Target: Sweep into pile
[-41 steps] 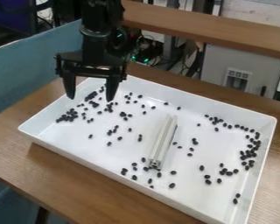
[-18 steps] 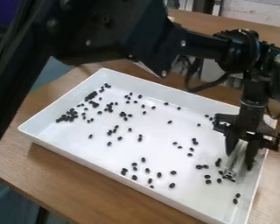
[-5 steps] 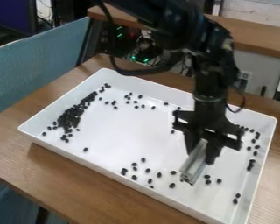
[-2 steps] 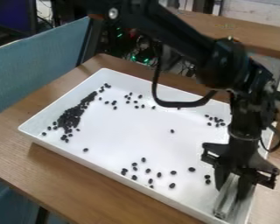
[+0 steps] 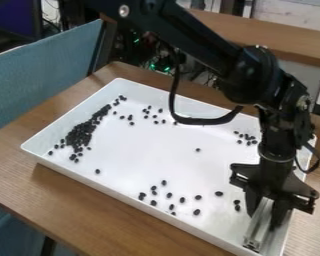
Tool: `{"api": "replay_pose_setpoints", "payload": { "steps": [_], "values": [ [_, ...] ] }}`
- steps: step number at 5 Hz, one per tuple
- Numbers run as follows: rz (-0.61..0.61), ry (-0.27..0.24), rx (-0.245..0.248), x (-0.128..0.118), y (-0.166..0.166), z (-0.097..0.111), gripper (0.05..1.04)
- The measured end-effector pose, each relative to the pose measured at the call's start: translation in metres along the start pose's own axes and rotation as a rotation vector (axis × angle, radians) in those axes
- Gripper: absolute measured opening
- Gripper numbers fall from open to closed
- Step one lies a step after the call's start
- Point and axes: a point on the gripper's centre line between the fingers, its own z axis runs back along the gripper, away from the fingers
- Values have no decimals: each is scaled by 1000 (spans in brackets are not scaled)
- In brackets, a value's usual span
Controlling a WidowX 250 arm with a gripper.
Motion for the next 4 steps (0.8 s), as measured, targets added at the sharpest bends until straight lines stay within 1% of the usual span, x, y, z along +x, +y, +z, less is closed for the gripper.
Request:
{"api": "replay_pose_setpoints", "payload": {
  "steps": [1,2,3,4],
  "values": [
    [7,31,50,0,27,0,385],
    [-28,57,110,-7,67,6,385],
    [35,83,122,-17,131,18,385],
    [77,78,146,-26,174,35,385]
  ]
}}
